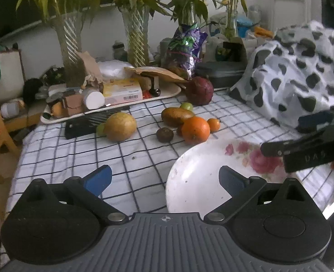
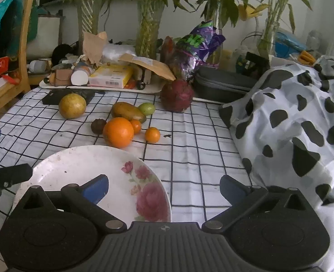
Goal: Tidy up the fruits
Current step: 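Move both grippers from the white floral plate toward the loose fruits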
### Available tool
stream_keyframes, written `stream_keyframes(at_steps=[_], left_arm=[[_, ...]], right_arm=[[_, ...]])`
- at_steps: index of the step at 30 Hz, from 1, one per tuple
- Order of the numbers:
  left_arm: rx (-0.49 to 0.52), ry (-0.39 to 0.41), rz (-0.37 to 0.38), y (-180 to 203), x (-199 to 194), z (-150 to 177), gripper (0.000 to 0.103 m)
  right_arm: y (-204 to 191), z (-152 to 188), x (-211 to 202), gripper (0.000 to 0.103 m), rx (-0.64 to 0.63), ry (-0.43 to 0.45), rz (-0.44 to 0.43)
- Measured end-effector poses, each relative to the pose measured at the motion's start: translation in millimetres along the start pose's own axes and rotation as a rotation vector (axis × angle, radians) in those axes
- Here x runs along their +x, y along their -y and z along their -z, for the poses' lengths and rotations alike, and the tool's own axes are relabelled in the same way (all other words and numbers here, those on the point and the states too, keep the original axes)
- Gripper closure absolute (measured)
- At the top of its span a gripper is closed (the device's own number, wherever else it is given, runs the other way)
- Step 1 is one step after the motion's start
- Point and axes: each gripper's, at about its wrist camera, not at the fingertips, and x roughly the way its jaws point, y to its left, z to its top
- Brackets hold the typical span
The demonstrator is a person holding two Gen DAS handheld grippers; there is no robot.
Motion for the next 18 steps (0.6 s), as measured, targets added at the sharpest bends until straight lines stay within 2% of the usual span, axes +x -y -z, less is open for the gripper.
stream_keyframes(at_steps=[5,9,14,18], left_arm=[[-0.045,0.001,0.026,-16,14,-9,0.001],[-0.068,0.005,-0.008,-30,30,-16,0.001],[-0.119,-0.004,0.006,-47,48,-23,0.001],[-0.115,0.003,-0.001,-55,58,-30,0.001]], right_arm=[[7,-6,14,0.0,0.007,-0.033,-0.021],[9,-12,26,0.0,0.014,-0.049,-0.052],[1,-24,41,0.0,-0.027,-0.039,-0.098],[-7,-34,49,0.0,-0.058,-0.022,-0.153]])
